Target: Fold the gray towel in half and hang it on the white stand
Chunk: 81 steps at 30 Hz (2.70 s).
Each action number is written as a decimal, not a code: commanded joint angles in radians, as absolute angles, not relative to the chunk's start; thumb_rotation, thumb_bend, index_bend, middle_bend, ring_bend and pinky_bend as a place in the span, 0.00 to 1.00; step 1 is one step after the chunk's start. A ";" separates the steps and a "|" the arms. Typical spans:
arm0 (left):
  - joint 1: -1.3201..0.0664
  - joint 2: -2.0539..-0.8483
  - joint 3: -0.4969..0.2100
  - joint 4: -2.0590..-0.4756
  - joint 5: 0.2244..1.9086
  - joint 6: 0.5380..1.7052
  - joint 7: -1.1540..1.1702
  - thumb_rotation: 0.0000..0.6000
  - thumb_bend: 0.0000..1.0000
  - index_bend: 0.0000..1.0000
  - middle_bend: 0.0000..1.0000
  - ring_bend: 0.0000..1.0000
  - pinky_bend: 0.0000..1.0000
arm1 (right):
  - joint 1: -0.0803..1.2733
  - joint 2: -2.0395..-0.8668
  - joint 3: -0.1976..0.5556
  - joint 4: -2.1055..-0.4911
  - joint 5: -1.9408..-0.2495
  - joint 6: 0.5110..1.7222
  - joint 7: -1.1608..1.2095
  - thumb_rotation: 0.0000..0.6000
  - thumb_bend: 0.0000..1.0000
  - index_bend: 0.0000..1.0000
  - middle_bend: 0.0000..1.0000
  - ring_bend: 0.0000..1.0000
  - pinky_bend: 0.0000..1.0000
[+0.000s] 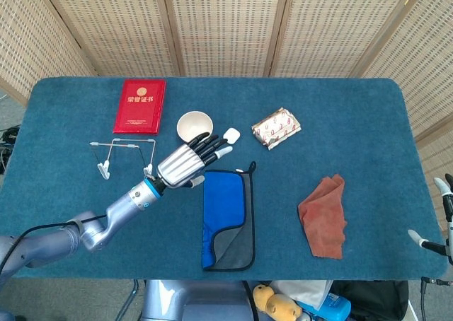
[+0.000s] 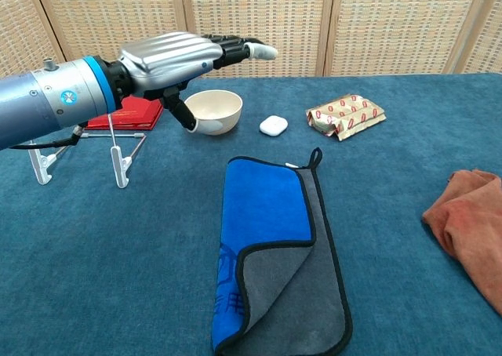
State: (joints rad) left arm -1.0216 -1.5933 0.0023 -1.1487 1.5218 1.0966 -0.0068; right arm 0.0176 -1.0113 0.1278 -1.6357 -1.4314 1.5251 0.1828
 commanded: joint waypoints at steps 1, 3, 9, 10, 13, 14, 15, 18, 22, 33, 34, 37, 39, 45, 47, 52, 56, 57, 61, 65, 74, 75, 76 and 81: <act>-1.021 -1.554 -0.007 -1.208 1.501 1.037 0.010 1.00 0.31 0.00 0.00 0.00 0.06 | 0.018 -1.011 0.129 -1.632 -1.429 1.523 0.187 1.00 0.00 0.00 0.00 0.00 0.00; -1.018 -1.548 -0.002 -1.219 1.507 1.029 0.007 1.00 0.31 0.00 0.00 0.00 0.05 | 0.018 -1.011 0.129 -1.631 -1.428 1.522 0.189 1.00 0.00 0.00 0.00 0.00 0.00; -1.000 -1.529 0.050 -1.258 1.586 1.028 -0.013 1.00 0.31 0.00 0.00 0.00 0.05 | 0.020 -1.011 0.128 -1.633 -1.429 1.520 0.186 1.00 0.00 0.00 0.00 0.00 0.00; -0.996 -1.527 0.064 -1.265 1.608 1.032 -0.018 1.00 0.31 0.00 0.00 0.00 0.05 | 0.020 -1.011 0.127 -1.634 -1.430 1.521 0.184 1.00 0.00 0.00 0.00 0.00 0.00; -0.985 -1.526 0.090 -1.282 1.651 1.040 -0.028 1.00 0.31 0.00 0.00 0.00 0.05 | 0.020 -1.012 0.126 -1.636 -1.432 1.521 0.179 1.00 0.00 0.00 0.00 0.00 0.00; -0.982 -1.528 0.097 -1.287 1.663 1.044 -0.031 1.00 0.31 0.00 0.00 0.00 0.05 | 0.021 -1.012 0.126 -1.636 -1.433 1.521 0.178 1.00 0.00 0.00 0.00 0.00 0.00; -0.980 -1.531 0.104 -1.291 1.675 1.045 -0.035 1.00 0.31 0.00 0.00 0.00 0.04 | 0.021 -1.012 0.125 -1.637 -1.434 1.521 0.177 1.00 0.00 0.00 0.00 0.00 0.00; -0.973 -1.541 0.119 -1.301 1.701 1.046 -0.039 1.00 0.31 0.00 0.00 0.00 0.04 | 0.021 -1.012 0.124 -1.640 -1.434 1.521 0.173 1.00 0.00 0.00 0.00 0.00 0.00; -0.967 -1.565 0.131 -1.307 1.724 1.030 -0.027 1.00 0.31 0.00 0.00 0.00 0.03 | 0.020 -1.012 0.123 -1.641 -1.434 1.522 0.171 1.00 0.00 0.00 0.00 0.00 0.00; -0.973 -1.649 0.094 -1.288 1.727 0.989 0.013 1.00 0.31 0.00 0.00 0.00 0.03 | 0.023 -1.011 0.125 -1.638 -1.428 1.516 0.175 1.00 0.00 0.00 0.00 0.00 0.00; -0.975 -1.660 0.089 -1.286 1.725 0.982 0.020 1.00 0.31 0.00 0.00 0.00 0.03 | 0.023 -1.011 0.125 -1.638 -1.428 1.515 0.175 1.00 0.00 0.00 0.00 0.00 0.00; -0.985 -1.696 0.072 -1.284 1.714 0.953 0.040 1.00 0.31 0.00 0.00 0.00 0.03 | 0.023 -1.010 0.124 -1.638 -1.430 1.515 0.177 1.00 0.00 0.00 0.00 0.00 0.00; -0.991 -1.724 0.059 -1.285 1.705 0.939 0.049 1.00 0.31 0.00 0.00 0.00 0.03 | 0.023 -1.009 0.124 -1.638 -1.431 1.516 0.180 1.00 0.00 0.00 0.00 0.00 0.00; -1.011 -1.794 0.028 -1.278 1.697 0.911 0.072 1.00 0.31 0.00 0.00 0.00 0.03 | 0.023 -1.007 0.125 -1.634 -1.425 1.512 0.189 1.00 0.00 0.00 0.00 0.00 0.00; -1.023 -1.824 0.014 -1.273 1.686 0.888 0.085 1.00 0.31 0.00 0.00 0.00 0.03 | 0.024 -1.006 0.126 -1.632 -1.421 1.509 0.193 1.00 0.00 0.00 0.00 0.00 0.00; -1.033 -1.879 -0.011 -1.264 1.660 0.863 0.096 1.00 0.31 0.00 0.00 0.00 0.03 | 0.025 -1.006 0.127 -1.627 -1.417 1.503 0.199 1.00 0.00 0.00 0.00 0.00 0.00; -1.027 -1.874 -0.028 -1.282 1.647 0.877 0.104 1.00 0.31 0.00 0.00 0.00 0.03 | 0.024 -1.005 0.126 -1.627 -1.416 1.503 0.203 1.00 0.00 0.00 0.00 0.00 0.00; -1.024 -1.868 -0.034 -1.289 1.642 0.881 0.106 1.00 0.31 0.00 0.00 0.00 0.03 | 0.024 -1.005 0.126 -1.627 -1.416 1.503 0.203 1.00 0.00 0.00 0.00 0.00 0.00; -1.010 -1.807 -0.088 -1.332 1.584 0.892 0.121 1.00 0.31 0.00 0.00 0.00 0.03 | 0.023 -1.004 0.124 -1.630 -1.422 1.506 0.203 1.00 0.00 0.00 0.00 0.00 0.00; -0.991 -1.717 -0.155 -1.371 1.492 0.890 0.141 1.00 0.31 0.00 0.00 0.00 0.03 | 0.022 -1.003 0.121 -1.633 -1.428 1.508 0.200 1.00 0.00 0.00 0.00 0.00 0.00; -0.971 -1.637 -0.235 -1.297 1.257 0.807 0.165 1.00 0.31 0.09 0.00 0.00 0.02 | 0.024 -1.002 0.119 -1.640 -1.435 1.509 0.191 1.00 0.00 0.00 0.00 0.00 0.00; -0.973 -1.637 -0.239 -1.281 1.231 0.795 0.176 1.00 0.31 0.10 0.00 0.00 0.02 | 0.025 -1.002 0.118 -1.641 -1.436 1.508 0.191 1.00 0.00 0.00 0.00 0.00 0.00; -0.974 -1.640 -0.242 -1.269 1.207 0.785 0.186 1.00 0.31 0.12 0.00 0.00 0.01 | 0.025 -1.002 0.118 -1.641 -1.436 1.508 0.191 1.00 0.00 0.00 0.00 0.00 0.00; -0.981 -1.672 -0.244 -1.218 1.127 0.752 0.200 1.00 0.32 0.13 0.00 0.00 0.01 | 0.028 -1.002 0.119 -1.641 -1.432 1.502 0.192 1.00 0.00 0.00 0.00 0.00 0.00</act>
State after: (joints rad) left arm -0.9786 -1.6611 -0.2389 -1.2334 1.1433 0.7642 0.1902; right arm 0.0273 -1.0018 0.1190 -1.6409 -1.4327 1.5026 0.1916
